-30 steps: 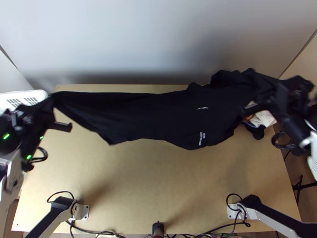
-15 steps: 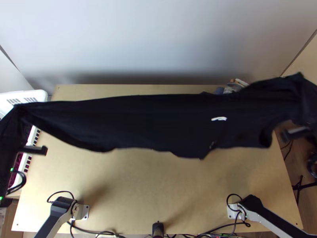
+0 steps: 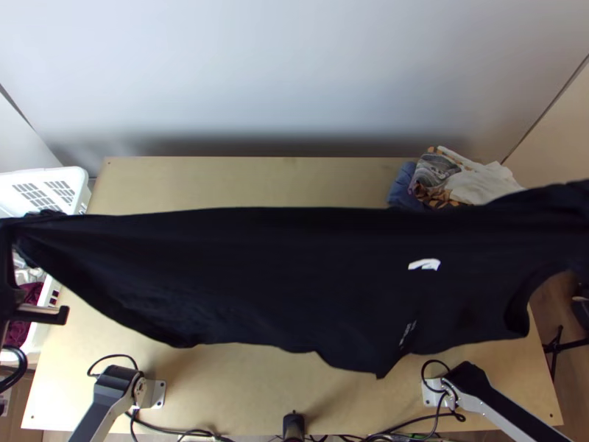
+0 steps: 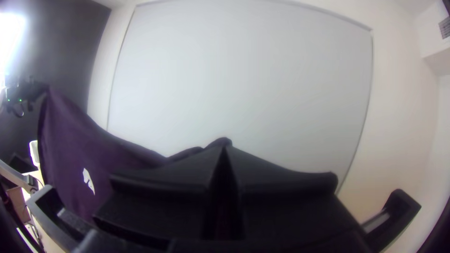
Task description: Fold the t-shirt
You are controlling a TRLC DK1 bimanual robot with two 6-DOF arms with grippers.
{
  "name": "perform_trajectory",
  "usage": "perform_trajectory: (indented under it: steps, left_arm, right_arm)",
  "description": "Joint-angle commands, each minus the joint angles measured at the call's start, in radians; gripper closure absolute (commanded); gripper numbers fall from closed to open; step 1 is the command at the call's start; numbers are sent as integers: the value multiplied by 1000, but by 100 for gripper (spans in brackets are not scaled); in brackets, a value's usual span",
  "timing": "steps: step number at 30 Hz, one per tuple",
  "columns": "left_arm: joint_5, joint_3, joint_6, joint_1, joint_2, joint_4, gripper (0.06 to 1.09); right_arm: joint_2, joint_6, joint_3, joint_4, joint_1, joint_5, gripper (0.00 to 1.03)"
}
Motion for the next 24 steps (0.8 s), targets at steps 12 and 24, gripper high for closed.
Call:
perform_trajectory:
  steps: [12, 24]
  left_arm:
    - [5, 86, 16, 142, -7, -45, 105]
    - [12, -207, 43, 136, -58, -58, 105]
  right_arm:
    - [-107, 160, -217, -65, -2, -80, 100]
    - [-154, 191, -470, 81, -7, -88, 100]
